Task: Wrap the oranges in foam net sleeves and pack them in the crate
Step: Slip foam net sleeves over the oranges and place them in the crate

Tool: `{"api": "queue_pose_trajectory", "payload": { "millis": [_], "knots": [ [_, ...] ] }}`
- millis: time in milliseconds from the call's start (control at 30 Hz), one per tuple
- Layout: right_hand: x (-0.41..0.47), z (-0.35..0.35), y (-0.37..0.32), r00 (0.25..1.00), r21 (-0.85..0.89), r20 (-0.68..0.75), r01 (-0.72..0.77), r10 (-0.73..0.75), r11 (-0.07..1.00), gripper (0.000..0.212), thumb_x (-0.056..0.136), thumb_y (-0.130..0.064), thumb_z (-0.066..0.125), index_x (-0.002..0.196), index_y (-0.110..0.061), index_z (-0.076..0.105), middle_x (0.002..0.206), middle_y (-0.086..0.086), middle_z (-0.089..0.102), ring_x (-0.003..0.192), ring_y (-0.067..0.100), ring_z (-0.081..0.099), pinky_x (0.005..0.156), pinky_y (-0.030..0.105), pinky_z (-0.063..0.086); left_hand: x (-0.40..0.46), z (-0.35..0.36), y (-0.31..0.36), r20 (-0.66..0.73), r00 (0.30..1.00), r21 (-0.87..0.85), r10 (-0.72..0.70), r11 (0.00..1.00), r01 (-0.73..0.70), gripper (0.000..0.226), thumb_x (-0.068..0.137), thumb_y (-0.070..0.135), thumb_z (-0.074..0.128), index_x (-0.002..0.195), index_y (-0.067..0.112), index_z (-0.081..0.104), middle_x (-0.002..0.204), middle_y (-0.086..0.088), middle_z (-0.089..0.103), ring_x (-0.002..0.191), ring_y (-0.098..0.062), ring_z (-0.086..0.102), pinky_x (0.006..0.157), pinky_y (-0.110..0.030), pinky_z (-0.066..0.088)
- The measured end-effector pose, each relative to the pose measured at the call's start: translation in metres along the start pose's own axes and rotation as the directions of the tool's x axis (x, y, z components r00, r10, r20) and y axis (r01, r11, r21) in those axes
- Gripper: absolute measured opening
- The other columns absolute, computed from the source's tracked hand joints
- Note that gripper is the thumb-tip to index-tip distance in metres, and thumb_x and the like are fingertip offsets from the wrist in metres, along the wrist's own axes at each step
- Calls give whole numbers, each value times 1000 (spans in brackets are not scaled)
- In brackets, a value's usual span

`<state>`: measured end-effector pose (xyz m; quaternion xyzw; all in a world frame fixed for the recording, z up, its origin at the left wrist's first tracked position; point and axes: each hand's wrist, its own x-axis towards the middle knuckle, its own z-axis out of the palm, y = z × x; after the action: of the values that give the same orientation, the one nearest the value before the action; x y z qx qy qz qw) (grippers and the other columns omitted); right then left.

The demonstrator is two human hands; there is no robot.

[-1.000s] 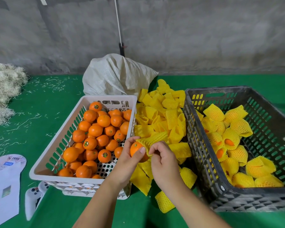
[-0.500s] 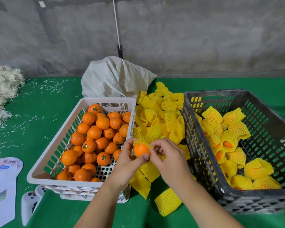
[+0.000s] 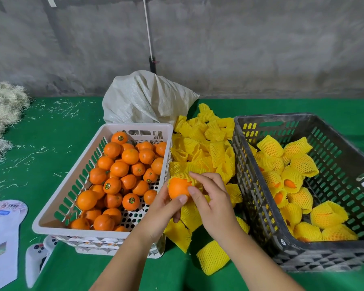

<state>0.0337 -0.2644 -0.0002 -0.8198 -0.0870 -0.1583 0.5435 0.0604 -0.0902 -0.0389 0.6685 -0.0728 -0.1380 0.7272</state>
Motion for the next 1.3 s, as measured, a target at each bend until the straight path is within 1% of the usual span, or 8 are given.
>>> {"api": "queue_pose_trajectory", "payload": {
  "millis": [133, 267, 467, 667, 800, 1000, 1167, 1300],
  "knots": [
    [11, -5, 7, 997, -69, -70, 14, -19, 998, 21, 101, -20, 61, 121, -19, 70, 114, -10, 58, 110, 0, 56, 90, 23, 51, 1, 6, -1, -44, 999, 86, 26, 996, -22, 68, 77, 58, 88, 135, 37, 60, 109, 6, 71, 84, -17, 68, 71, -28, 56],
    [10, -7, 13, 993, -121, -111, 33, -47, 992, 17, 102, -24, 50, 109, -16, 63, 105, -9, 53, 100, 8, 55, 82, 30, 50, 3, 10, -3, -72, 995, 94, 63, 994, -56, 81, 77, 46, 94, 145, 29, 54, 137, -4, 66, 120, -28, 68, 101, -49, 58],
    [3, -6, 22, 989, -218, -46, 129, -142, 967, 25, 102, -38, 49, 110, -15, 56, 108, -8, 48, 99, 14, 51, 81, 26, 47, 2, 11, -3, -118, 990, 103, 73, 993, -61, 80, 76, 48, 94, 143, 33, 54, 134, -2, 67, 120, -27, 69, 103, -53, 57],
    [4, -12, 36, 998, -501, -51, 1, -31, 866, 36, 88, -12, 71, 122, -20, 62, 116, -1, 55, 107, 24, 56, 78, 44, 56, -1, 14, 1, -104, 987, 238, 122, 967, -94, 77, 74, 57, 92, 140, 46, 54, 136, 15, 64, 120, -16, 67, 100, -47, 59],
    [3, -13, 37, 993, -329, -84, -104, 80, 939, 28, 93, -13, 68, 120, -19, 66, 115, -4, 54, 101, 21, 60, 78, 39, 55, 0, 17, 0, -160, 975, 238, 155, 965, -114, 81, 75, 58, 90, 143, 44, 50, 142, 12, 61, 128, -17, 62, 107, -49, 53],
    [-17, 4, 14, 973, -307, -24, 210, -229, 928, 14, 96, -24, 57, 105, -16, 62, 104, -6, 56, 92, 13, 56, 70, 27, 52, 5, 21, -3, -286, 944, 103, 166, 984, -142, 66, 76, 40, 89, 129, 28, 51, 109, -1, 74, 103, -20, 72, 88, -38, 59],
    [-6, 2, 16, 990, -194, -56, 117, -130, 974, 29, 90, -4, 59, 117, -14, 57, 119, -7, 45, 108, 8, 49, 80, 26, 48, 0, 15, 1, -103, 989, 23, 103, 995, -101, 74, 83, 22, 84, 142, 27, 39, 125, 6, 66, 92, -13, 70, 78, -26, 57],
    [3, -7, 16, 986, -226, -56, 140, -156, 964, 37, 92, 3, 57, 122, -20, 54, 120, -10, 48, 106, 6, 50, 83, 23, 44, -3, 14, 3, -81, 986, 67, 143, 988, -138, 70, 89, 13, 82, 145, 31, 45, 131, 0, 62, 96, -27, 68, 87, -44, 60]
  ]
}}
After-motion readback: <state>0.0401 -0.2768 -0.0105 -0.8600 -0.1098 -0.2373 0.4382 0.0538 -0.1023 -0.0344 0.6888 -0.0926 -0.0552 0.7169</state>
